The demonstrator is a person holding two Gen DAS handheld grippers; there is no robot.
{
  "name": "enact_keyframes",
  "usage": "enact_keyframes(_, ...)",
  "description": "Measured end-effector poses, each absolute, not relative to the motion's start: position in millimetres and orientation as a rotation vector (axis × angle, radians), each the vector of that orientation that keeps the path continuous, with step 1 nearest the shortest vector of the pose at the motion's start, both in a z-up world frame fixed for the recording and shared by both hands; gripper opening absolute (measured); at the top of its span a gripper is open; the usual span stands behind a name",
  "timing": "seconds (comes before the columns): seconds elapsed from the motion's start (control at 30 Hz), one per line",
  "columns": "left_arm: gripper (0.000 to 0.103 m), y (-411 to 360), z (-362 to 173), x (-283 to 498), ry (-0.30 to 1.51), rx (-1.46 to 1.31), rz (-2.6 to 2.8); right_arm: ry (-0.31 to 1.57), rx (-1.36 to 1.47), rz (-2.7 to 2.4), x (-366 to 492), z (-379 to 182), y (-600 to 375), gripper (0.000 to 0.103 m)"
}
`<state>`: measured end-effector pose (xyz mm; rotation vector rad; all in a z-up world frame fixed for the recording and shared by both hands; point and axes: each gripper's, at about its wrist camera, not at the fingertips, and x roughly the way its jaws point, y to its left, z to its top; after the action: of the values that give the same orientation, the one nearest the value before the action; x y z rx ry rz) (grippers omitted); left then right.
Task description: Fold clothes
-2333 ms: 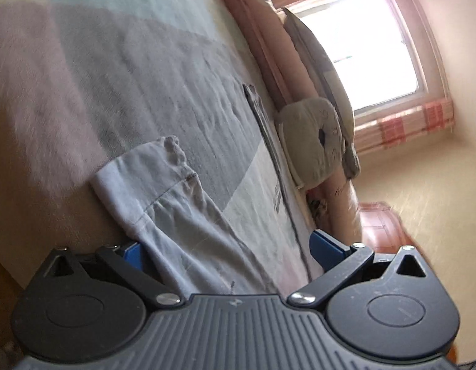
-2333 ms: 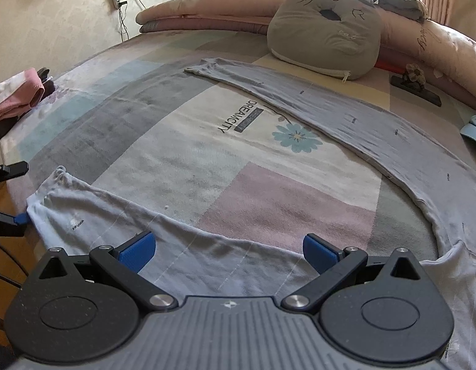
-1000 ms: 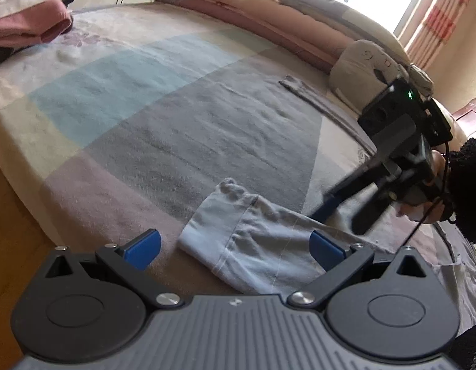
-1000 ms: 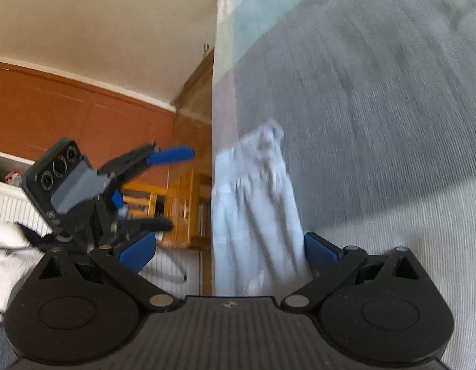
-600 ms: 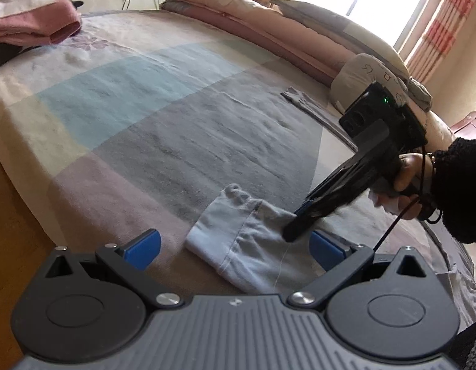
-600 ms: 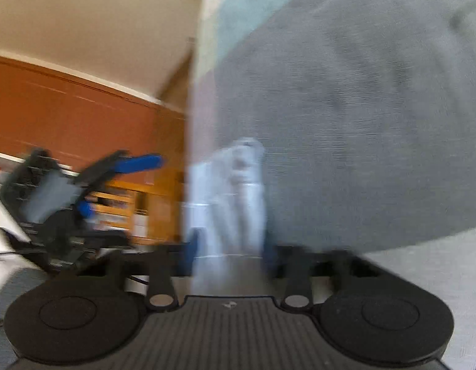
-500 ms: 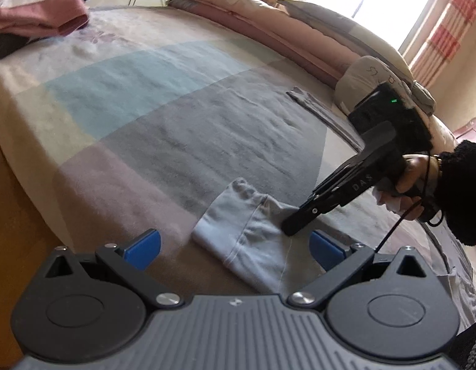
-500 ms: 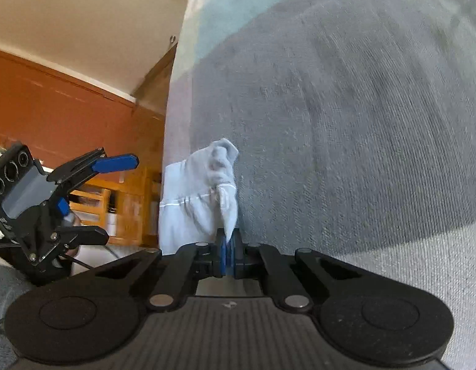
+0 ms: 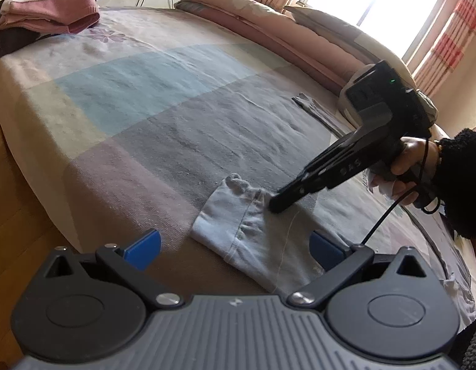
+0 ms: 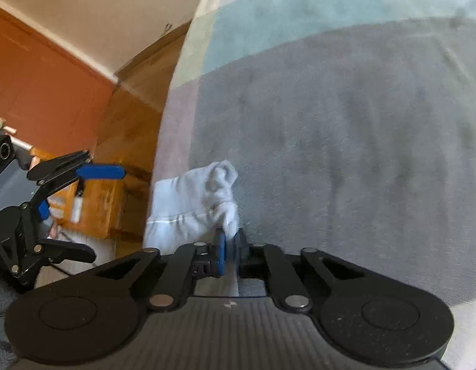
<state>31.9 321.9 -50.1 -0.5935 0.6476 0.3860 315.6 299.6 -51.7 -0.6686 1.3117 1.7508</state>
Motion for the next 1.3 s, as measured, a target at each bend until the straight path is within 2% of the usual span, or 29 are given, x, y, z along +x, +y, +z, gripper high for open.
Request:
enact_keyframes(0.07,0.102,323,-48,33,0.646,-0.582,0.385,1.266,-0.632,1.733,324,-42,293,0.020)
enact_keyframes(0.13,0.102,325,-45,33,0.641,-0.574,0.392,1.232,-0.586,1.726,334,-26,284,0.021)
enact_keyframes(0.3,0.102,337,-38,25,0.620,-0.569,0.436,1.138,-0.604,1.766,296,-10,261,0.026)
enact_keyframes(0.53,0.102,352,-31,16,0.602,-0.559,0.498,0.975,-0.752,1.728,209,-33,238,0.027)
enact_keyframes(0.7,0.102,354,-31,16,0.599,-0.552,0.496,0.869,-0.795,1.591,179,-51,230,0.027)
enact_keyframes(0.73,0.102,354,-32,17,0.603,-0.554,0.493,0.854,-0.787,1.567,176,-51,229,0.024)
enact_keyframes(0.77,0.102,356,-33,18,0.608,-0.556,0.491,0.845,-0.773,1.543,174,-51,228,0.007)
enact_keyframes(0.8,0.102,357,-33,20,0.616,-0.554,0.489,0.848,-0.746,1.526,175,-50,227,0.003)
enact_keyframes(1.07,0.102,356,-20,37,0.643,-0.488,0.447,0.922,-0.570,1.556,172,-54,227,0.003)
enact_keyframes(1.1,0.102,355,-19,41,0.644,-0.482,0.441,0.927,-0.558,1.551,173,-54,226,0.004)
enact_keyframes(1.17,0.102,352,-17,49,0.650,-0.468,0.424,0.943,-0.486,1.517,181,-50,221,0.019)
enact_keyframes(1.3,0.102,340,-12,67,0.668,-0.431,0.355,0.936,-0.320,1.433,217,-28,178,0.039)
